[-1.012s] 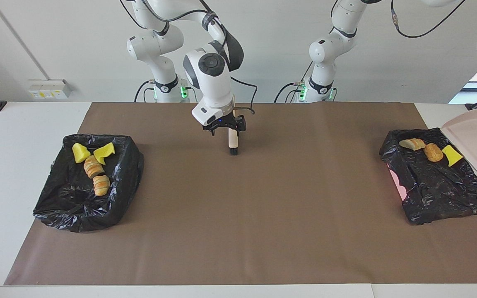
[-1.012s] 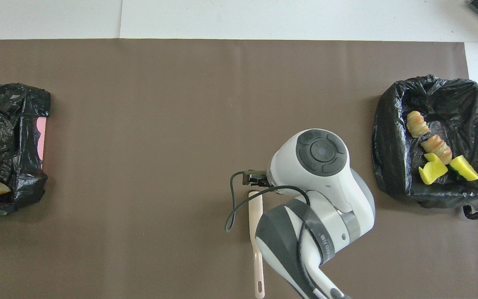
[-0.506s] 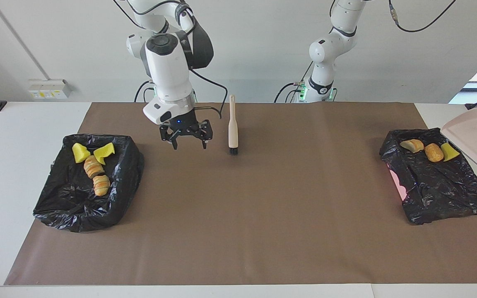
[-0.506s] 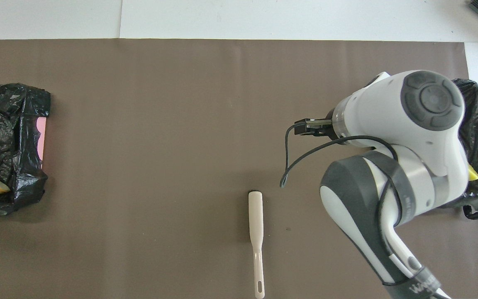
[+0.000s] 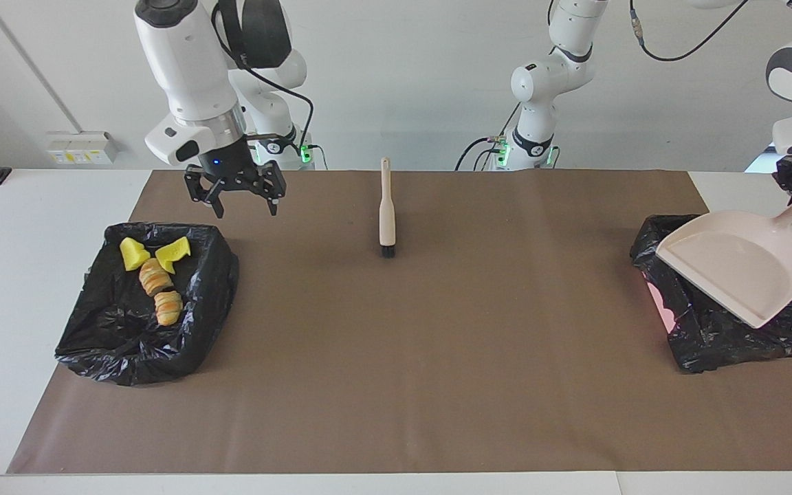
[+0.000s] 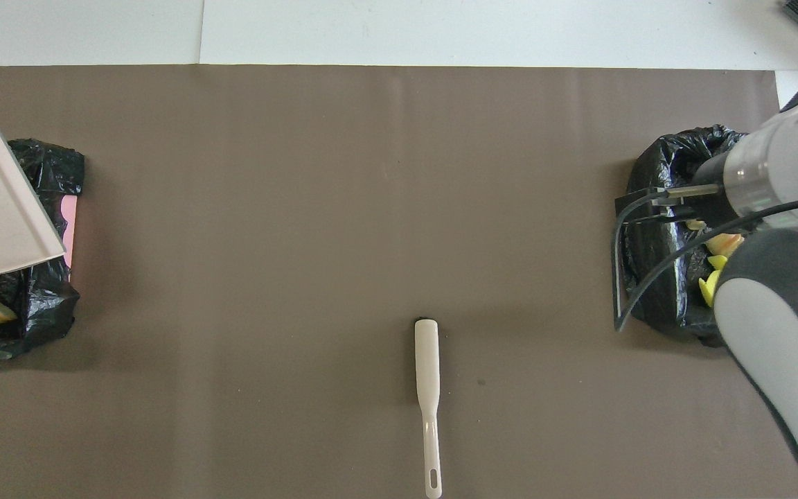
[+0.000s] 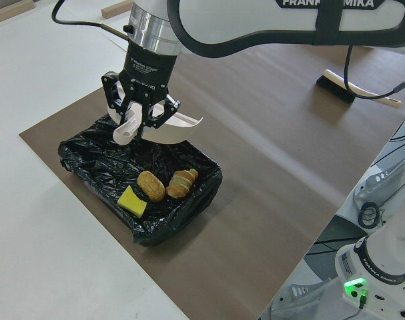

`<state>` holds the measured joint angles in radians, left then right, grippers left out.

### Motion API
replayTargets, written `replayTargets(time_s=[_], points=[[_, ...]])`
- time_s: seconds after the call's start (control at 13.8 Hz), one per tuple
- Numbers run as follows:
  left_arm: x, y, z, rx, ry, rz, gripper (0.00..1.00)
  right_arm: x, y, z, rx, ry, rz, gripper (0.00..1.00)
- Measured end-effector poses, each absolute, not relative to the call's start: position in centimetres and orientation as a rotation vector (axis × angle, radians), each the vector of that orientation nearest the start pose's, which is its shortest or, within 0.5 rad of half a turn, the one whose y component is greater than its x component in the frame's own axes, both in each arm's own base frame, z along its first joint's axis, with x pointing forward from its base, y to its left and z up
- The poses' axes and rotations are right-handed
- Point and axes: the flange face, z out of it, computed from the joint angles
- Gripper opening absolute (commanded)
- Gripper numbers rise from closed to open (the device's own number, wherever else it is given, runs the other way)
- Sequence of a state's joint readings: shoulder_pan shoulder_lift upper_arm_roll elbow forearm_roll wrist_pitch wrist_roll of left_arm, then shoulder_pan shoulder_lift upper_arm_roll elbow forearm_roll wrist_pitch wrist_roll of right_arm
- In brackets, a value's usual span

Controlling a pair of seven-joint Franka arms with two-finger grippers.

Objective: Sweep and dump trash in bin

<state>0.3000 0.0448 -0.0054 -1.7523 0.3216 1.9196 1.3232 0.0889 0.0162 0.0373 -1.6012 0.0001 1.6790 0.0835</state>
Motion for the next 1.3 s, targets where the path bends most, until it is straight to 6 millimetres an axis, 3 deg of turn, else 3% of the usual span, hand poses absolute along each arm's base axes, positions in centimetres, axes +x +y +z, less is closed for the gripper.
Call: replayTargets(time_s=[0.22,0.36,0.65,0.94,1.3], points=[[56.7,11.3,51.9,-2.52,1.404,0.181,0.0,55.9,2.7,63.4,-3.139,-0.074,-0.049,1.0],[57.0,5.4,50.1,-2.603,1.276,0.169,0.0,55.5,1.3,64.6,-3.142,-0.047,-0.039,1.0],[56.6,-6.9,47.6,-2.82,0.964,0.097,0.0,53.3,0.0,67.7,-3.142,-0.011,-0.081,1.0],[56.0,-18.4,43.6,-2.991,0.67,0.073,0.0,52.5,-1.0,66.8,-3.142,0.019,-0.039,1.0],[55.4,-32.3,43.4,-3.112,0.391,-0.004,0.0,52.5,0.0,66.6,-3.141,-0.012,-0.033,1.0]])
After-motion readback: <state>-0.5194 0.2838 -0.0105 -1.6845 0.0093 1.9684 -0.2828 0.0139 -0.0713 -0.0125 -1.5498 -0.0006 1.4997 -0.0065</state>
